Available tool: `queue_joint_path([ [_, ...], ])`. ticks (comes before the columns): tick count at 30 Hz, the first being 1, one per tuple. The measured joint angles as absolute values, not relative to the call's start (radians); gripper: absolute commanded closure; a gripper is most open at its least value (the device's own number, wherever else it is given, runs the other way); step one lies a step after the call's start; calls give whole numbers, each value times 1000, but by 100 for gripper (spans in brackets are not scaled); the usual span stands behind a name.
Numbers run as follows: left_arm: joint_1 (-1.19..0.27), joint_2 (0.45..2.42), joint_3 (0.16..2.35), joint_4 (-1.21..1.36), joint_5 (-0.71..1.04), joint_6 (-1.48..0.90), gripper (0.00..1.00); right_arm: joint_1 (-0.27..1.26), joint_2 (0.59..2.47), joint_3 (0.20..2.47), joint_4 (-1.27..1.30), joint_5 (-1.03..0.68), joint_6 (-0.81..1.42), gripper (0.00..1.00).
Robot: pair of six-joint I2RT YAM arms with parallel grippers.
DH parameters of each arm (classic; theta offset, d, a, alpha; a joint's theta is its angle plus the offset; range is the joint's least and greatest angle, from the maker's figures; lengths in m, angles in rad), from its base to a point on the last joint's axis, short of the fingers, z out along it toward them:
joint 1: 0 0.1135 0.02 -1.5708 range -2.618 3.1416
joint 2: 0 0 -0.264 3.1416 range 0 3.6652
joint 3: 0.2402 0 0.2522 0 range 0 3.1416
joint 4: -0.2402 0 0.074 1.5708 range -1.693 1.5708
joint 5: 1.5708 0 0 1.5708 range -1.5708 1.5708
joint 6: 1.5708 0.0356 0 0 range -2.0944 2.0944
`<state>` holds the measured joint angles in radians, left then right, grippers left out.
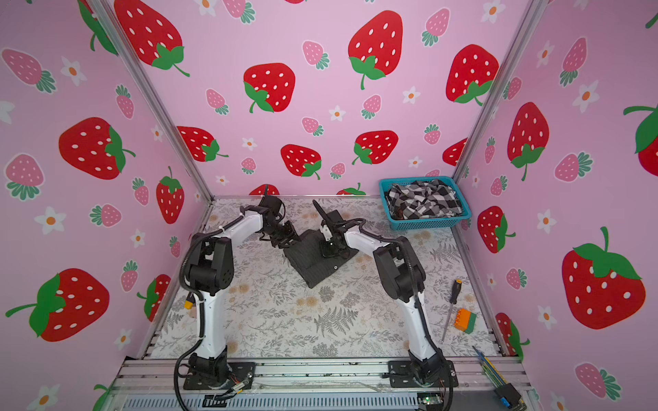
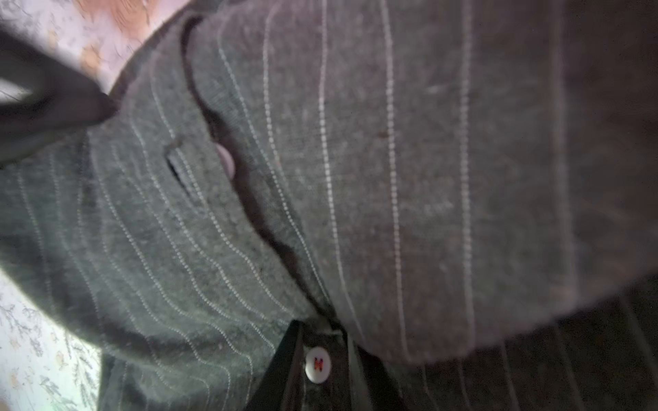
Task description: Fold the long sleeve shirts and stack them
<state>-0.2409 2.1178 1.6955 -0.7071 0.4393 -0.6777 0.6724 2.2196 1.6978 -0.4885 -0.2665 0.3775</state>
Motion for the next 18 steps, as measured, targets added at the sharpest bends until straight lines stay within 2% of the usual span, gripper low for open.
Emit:
queue_joint_path([
  [4, -326, 1856, 1509, -680, 429, -722, 75, 672, 2251, 1798, -525, -266, 381, 71],
  [8, -468, 1679, 1332, -627, 466, -793, 80, 668, 2214, 1828, -544, -256, 393, 63],
  [11, -547, 1666, 1288, -638, 479, -836, 78, 662, 2144, 1824, -551, -253, 402, 63],
  [13, -572, 1664, 1286, -647, 459, -854, 64, 656, 2101, 1824, -554, -253, 403, 62],
  [14, -577, 1655, 1283, -645, 446, -868, 61, 652, 2078, 1821, -554, -253, 403, 62],
  [18, -573, 1651, 1299, -621, 442, -890, 66, 634, 2022, 1773, -548, -250, 403, 63],
])
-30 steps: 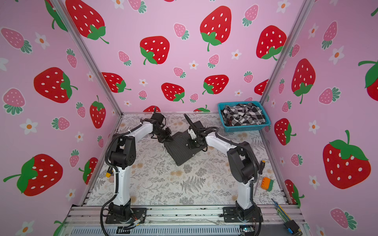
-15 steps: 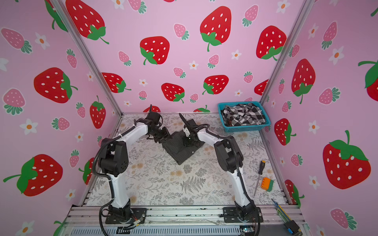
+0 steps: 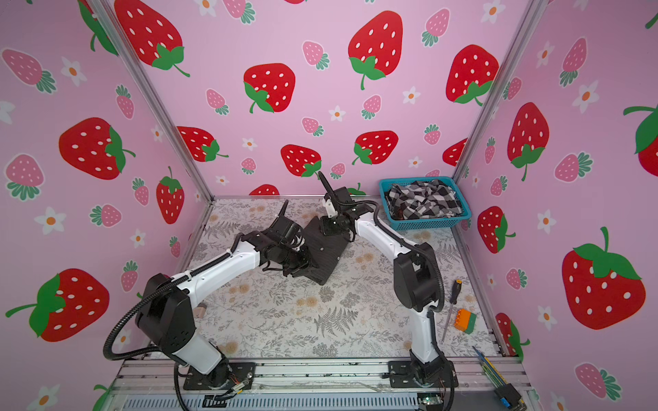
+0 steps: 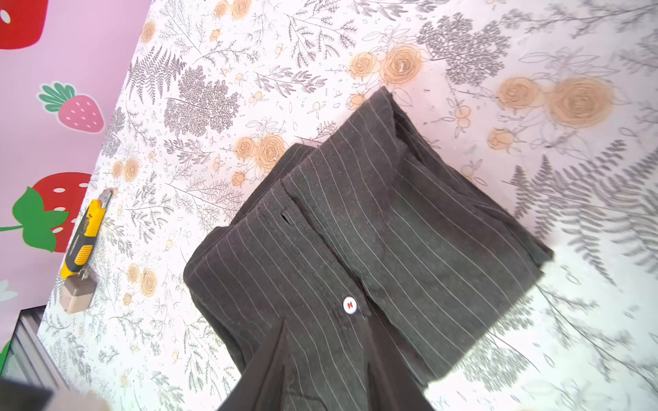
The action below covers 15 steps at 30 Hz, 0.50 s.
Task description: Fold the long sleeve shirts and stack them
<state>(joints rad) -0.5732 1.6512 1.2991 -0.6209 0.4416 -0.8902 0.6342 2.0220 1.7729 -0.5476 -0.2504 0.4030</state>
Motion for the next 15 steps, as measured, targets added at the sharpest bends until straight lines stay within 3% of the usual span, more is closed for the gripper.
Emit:
queue_joint_path([
  [10, -624, 1967, 1465, -470, 524, -934, 88, 545, 2139, 1810, -579, -300, 392, 71],
  [15, -624, 2002, 1397, -443, 527, -939, 92, 522, 2222, 1846, -589, -307, 392, 74],
])
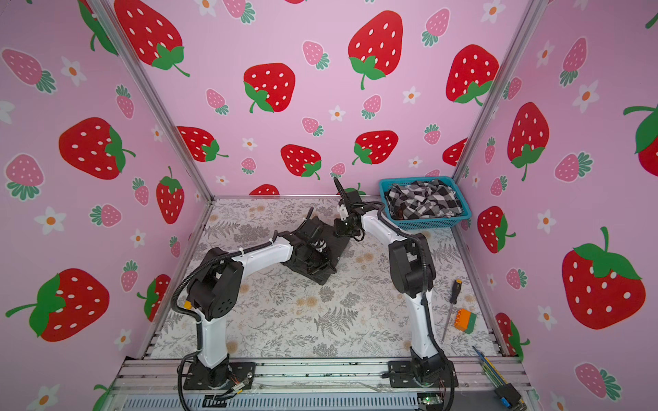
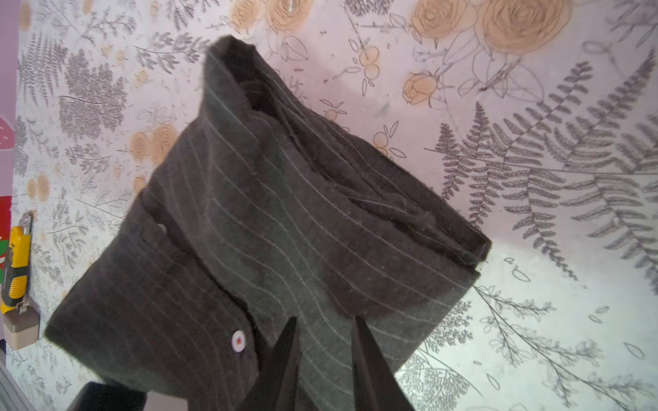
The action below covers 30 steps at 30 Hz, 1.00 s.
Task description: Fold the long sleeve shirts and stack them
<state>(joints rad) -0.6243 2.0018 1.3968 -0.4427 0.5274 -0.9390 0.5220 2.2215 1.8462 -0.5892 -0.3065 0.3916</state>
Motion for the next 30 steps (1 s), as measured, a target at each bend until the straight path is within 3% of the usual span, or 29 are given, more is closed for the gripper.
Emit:
queue_joint_path([
  [14, -555, 1893, 1066, -281, 581, -966, 99, 515, 2328, 1882, -596, -317, 369, 78],
  [16, -548, 1872, 1070, -300, 584, -966, 93, 518, 2323, 1883, -602, -311, 369, 76],
  [19, -533, 1808, 1125, -378, 584, -945, 74, 527, 2299, 1886, -626, -284, 366, 70],
  [23, -488, 1697, 1231, -434, 583, -935, 57, 544, 2210, 1886, -656, -227, 360, 67],
  [26, -449, 1634, 1258, -429, 589, -936, 55, 574, 2138, 1886, -654, -181, 353, 66],
  [30, -424, 1662, 1238, -409, 604, -952, 65, 627, 2113, 1886, -645, -154, 347, 64],
])
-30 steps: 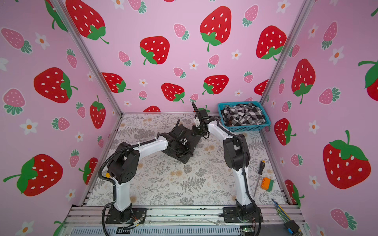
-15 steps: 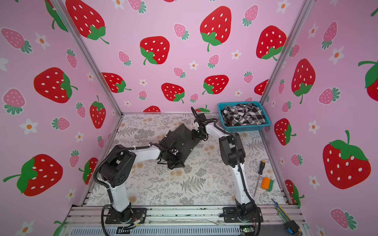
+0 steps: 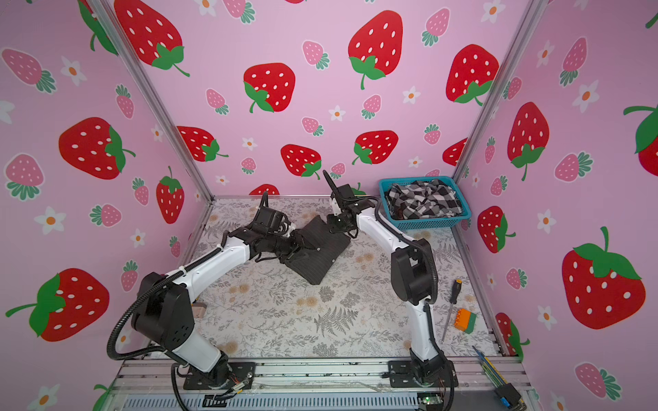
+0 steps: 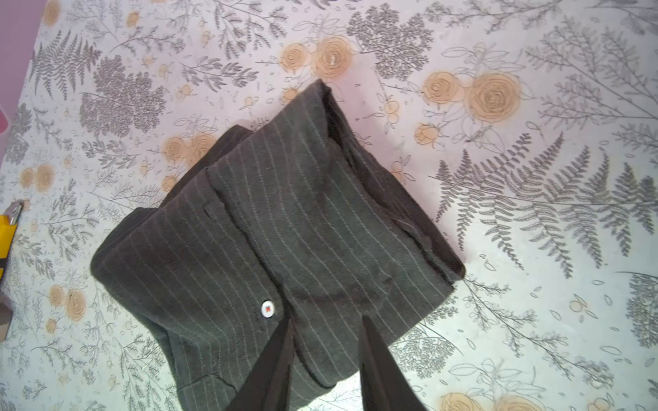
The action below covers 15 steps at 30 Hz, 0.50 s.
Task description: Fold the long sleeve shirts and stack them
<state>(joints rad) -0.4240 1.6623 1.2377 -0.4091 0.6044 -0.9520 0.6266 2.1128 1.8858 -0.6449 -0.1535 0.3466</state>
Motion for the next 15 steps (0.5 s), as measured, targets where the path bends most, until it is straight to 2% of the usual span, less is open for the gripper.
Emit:
queue_joint_path([
  [5, -389, 1780, 1193, -406, 601, -950, 62, 668, 2166, 1885, -633, -158, 348, 56],
  [11, -277, 1854, 1182, -418, 579, -940, 64, 675, 2246, 1877, -617, -152, 347, 56],
  [15, -255, 1879, 1182, -430, 564, -918, 64, 689, 2245, 1792, -585, -139, 350, 56],
])
